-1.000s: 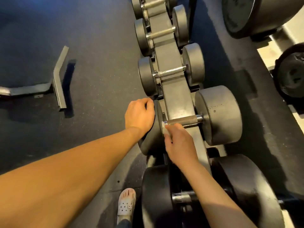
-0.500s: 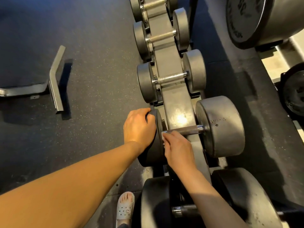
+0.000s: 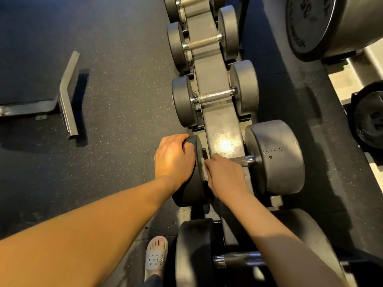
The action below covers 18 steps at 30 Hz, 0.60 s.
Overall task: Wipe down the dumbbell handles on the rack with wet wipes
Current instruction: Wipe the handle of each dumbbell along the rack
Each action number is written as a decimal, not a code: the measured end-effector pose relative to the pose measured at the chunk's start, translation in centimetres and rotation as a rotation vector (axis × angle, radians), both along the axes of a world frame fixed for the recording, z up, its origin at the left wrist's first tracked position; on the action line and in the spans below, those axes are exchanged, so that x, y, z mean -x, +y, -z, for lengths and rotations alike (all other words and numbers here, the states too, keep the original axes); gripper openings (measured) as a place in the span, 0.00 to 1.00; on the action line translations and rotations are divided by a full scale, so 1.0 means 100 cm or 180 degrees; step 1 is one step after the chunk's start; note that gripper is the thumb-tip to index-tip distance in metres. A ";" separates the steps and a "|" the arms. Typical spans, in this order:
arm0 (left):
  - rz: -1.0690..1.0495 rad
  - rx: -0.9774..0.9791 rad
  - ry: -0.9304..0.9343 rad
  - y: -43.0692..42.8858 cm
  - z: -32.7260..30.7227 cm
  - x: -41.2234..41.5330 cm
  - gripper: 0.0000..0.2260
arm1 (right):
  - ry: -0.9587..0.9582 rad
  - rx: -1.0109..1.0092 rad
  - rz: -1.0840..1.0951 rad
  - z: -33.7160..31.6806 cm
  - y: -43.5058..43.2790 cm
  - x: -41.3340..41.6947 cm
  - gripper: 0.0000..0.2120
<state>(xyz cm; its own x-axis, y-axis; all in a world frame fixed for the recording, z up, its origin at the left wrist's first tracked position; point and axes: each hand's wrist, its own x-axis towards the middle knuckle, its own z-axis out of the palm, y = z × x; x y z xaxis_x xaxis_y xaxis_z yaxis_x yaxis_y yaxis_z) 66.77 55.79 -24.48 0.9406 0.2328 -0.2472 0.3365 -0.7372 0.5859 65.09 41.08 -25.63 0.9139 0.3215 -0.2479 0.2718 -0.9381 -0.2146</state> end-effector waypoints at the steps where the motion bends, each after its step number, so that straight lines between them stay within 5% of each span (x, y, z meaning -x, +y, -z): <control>1: 0.0004 -0.0003 -0.0007 0.000 0.000 0.000 0.19 | -0.0054 -0.0018 -0.0082 0.004 -0.005 0.012 0.15; 4: 0.0012 0.0012 -0.0007 0.000 -0.001 0.000 0.19 | -0.0108 0.0040 -0.0154 0.015 -0.012 0.032 0.26; 10: 0.0069 -0.0053 -0.0054 0.001 0.001 -0.002 0.21 | -0.0086 0.0233 0.0139 0.005 0.013 0.003 0.06; 18: 0.0082 -0.0067 -0.0082 0.000 0.003 -0.001 0.19 | -0.0205 0.0197 0.1208 0.001 -0.022 0.013 0.11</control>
<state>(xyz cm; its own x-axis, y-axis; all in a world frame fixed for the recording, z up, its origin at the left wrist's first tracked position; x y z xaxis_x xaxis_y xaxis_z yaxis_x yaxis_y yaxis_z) 66.82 55.79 -24.74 0.9523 0.2134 -0.2180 0.3022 -0.7578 0.5783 63.82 38.88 -25.73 0.9793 -0.0562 -0.1945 -0.0860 -0.9852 -0.1482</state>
